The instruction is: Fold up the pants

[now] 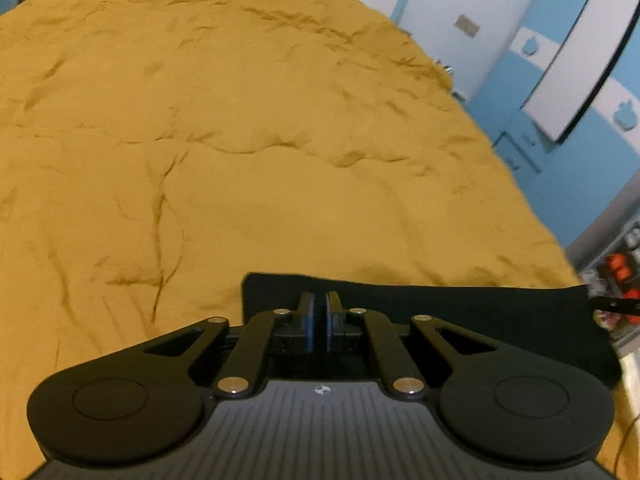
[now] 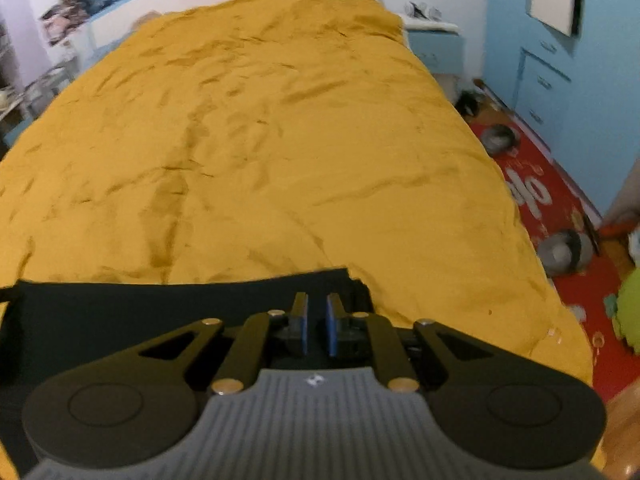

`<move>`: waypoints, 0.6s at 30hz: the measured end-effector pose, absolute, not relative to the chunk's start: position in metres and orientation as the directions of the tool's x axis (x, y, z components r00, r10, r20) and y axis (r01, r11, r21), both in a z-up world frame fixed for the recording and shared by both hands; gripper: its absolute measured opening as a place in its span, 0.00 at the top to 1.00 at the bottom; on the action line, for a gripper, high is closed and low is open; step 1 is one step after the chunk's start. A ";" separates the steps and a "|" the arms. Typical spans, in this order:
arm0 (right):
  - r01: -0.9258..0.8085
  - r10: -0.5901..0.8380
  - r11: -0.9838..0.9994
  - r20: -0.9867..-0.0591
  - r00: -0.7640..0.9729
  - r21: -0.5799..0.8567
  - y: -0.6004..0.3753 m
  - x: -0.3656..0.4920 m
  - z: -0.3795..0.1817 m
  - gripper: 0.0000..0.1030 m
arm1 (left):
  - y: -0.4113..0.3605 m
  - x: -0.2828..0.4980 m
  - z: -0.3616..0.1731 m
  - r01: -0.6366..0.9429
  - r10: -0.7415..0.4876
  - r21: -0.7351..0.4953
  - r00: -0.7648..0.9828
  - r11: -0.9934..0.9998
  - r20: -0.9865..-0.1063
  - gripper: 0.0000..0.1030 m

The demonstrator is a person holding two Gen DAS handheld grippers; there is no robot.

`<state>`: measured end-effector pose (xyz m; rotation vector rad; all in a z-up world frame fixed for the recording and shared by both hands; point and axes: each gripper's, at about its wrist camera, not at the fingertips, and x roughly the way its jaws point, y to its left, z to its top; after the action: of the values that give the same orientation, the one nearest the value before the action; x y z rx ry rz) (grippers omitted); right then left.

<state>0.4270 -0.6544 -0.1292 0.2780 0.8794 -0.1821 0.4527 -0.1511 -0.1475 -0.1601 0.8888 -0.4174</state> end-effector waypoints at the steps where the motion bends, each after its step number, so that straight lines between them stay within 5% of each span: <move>1: 0.287 -0.058 0.945 -0.786 0.616 0.155 -0.657 0.428 -0.136 0.98 | -0.150 0.458 -0.153 0.271 -0.398 -0.293 0.562 0.917 -0.725 0.96; 11: 0.364 -0.170 0.927 -0.764 0.622 0.090 -0.651 0.399 -0.126 0.94 | -0.129 0.459 -0.140 0.234 -0.334 -0.241 0.577 0.942 -0.745 0.96; 18: 0.231 0.031 0.942 -0.750 0.661 0.242 -0.580 0.371 -0.103 0.93 | -0.132 0.399 -0.109 0.364 -0.425 -0.258 0.518 0.895 -0.742 0.96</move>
<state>0.3712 -0.5803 -0.1027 0.3319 0.8447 -0.1154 0.3989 -0.1320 -0.1093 -0.0734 0.9103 -0.4733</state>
